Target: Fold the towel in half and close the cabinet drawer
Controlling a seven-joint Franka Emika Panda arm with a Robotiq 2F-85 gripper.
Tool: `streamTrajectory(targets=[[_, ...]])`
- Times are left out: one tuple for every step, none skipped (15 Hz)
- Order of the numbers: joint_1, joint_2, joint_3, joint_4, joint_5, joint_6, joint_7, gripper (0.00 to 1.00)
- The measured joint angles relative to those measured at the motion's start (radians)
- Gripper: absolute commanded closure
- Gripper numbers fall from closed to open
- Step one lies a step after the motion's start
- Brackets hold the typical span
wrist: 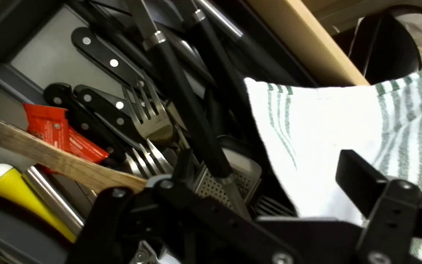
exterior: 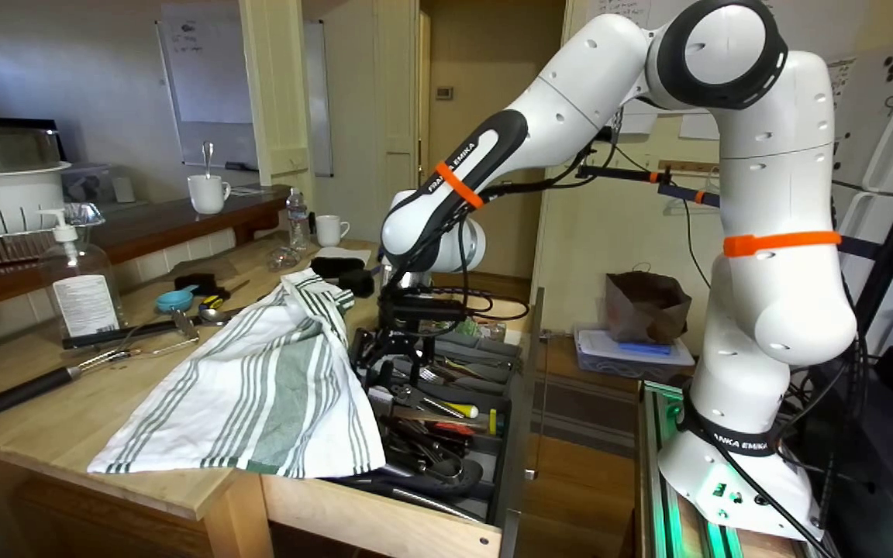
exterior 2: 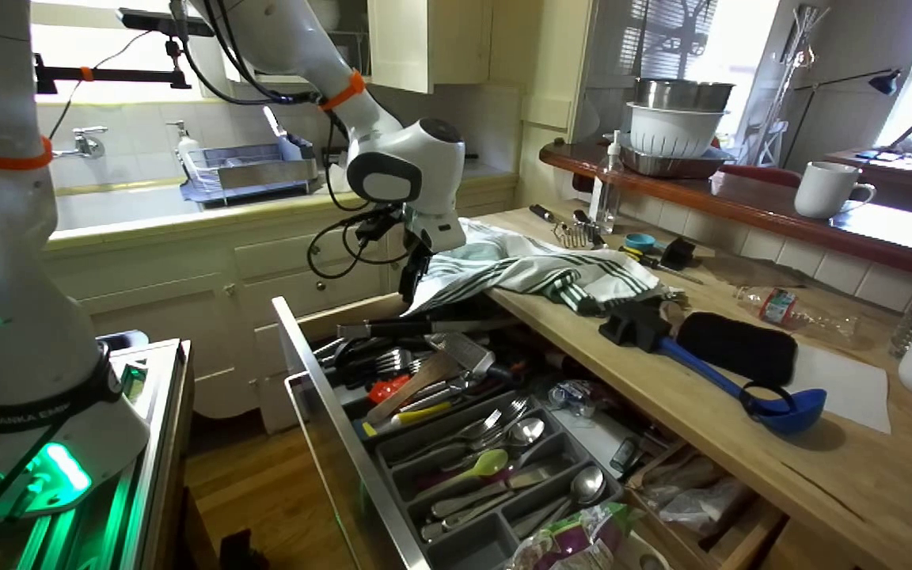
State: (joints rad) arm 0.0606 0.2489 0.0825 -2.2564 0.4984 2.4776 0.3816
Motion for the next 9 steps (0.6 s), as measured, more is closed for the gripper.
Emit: streamTrajectory(targets=[[-0.002,0.0,0.0,-0.003,-0.002,-0.001,-0.009,0.0],[-0.003,-0.001,0.0,-0.003,-0.003,-0.003,-0.012,0.0],[-0.003,-0.002,0.0,-0.003,-0.004,-0.003,-0.013,0.0],[-0.003,-0.003,0.0,-0.003,-0.005,-0.004,-0.013,0.0],[-0.003,-0.005,0.0,-0.003,-0.005,-0.004,-0.013,0.0],[-0.003,-0.006,0.0,-0.003,-0.005,-0.005,-0.014,0.0],[-0.003,-0.006,0.0,-0.003,-0.005,-0.005,-0.014,0.0],[-0.003,-0.006,0.0,-0.003,-0.005,-0.005,-0.014,0.0],[-0.003,-0.006,0.0,-0.003,-0.005,-0.005,-0.014,0.0]])
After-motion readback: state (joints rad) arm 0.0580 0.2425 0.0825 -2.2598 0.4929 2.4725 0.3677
